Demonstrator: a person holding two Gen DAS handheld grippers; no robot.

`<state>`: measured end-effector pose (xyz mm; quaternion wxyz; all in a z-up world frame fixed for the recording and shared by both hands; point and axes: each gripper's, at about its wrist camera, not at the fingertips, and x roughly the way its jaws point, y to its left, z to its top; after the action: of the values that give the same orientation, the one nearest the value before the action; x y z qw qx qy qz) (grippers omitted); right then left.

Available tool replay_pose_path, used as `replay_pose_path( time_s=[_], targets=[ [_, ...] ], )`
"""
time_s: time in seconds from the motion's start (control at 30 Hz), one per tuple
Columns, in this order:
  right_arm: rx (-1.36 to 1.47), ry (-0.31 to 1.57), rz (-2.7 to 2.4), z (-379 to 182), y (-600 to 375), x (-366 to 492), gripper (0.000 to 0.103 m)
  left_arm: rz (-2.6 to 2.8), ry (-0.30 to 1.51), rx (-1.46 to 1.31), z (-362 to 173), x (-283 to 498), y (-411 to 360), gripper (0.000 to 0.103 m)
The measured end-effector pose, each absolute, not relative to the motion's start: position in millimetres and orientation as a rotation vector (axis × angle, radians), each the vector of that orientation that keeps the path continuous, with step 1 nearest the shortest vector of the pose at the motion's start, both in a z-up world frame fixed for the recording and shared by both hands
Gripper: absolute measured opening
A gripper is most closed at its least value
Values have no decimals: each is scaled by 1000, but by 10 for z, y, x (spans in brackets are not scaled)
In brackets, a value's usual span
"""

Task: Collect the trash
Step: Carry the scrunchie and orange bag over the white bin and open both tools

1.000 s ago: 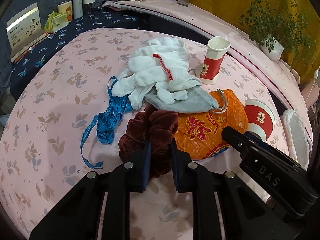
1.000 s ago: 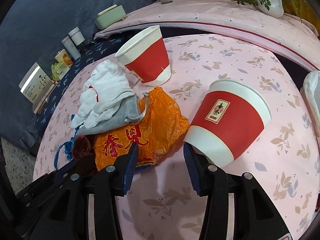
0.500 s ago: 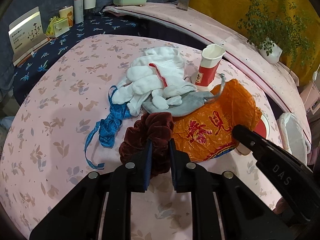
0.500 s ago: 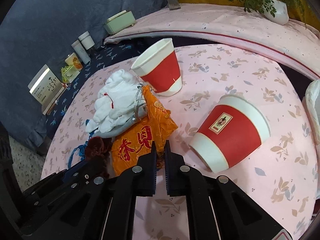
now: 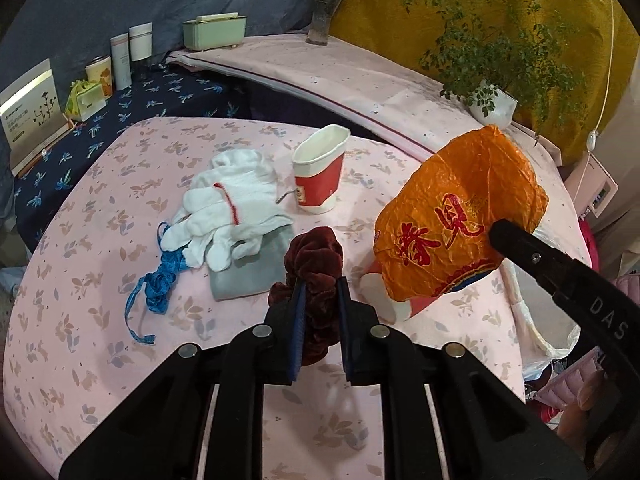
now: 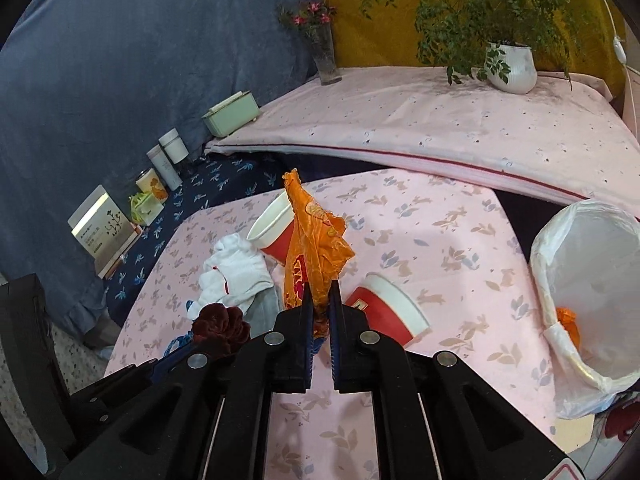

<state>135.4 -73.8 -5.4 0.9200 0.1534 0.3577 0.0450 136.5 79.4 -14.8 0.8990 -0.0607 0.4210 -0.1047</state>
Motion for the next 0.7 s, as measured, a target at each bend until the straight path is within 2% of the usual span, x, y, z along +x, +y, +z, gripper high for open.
replay_pose_path(
  time_s=[0.27, 0.7],
  targets=[
    [351, 679, 20, 114, -1288, 1142, 7, -293, 818, -66, 128, 1273, 198, 14],
    [385, 638, -156, 107, -2331, 784, 7, -477, 804, 49, 253, 1111, -998, 14]
  ],
)
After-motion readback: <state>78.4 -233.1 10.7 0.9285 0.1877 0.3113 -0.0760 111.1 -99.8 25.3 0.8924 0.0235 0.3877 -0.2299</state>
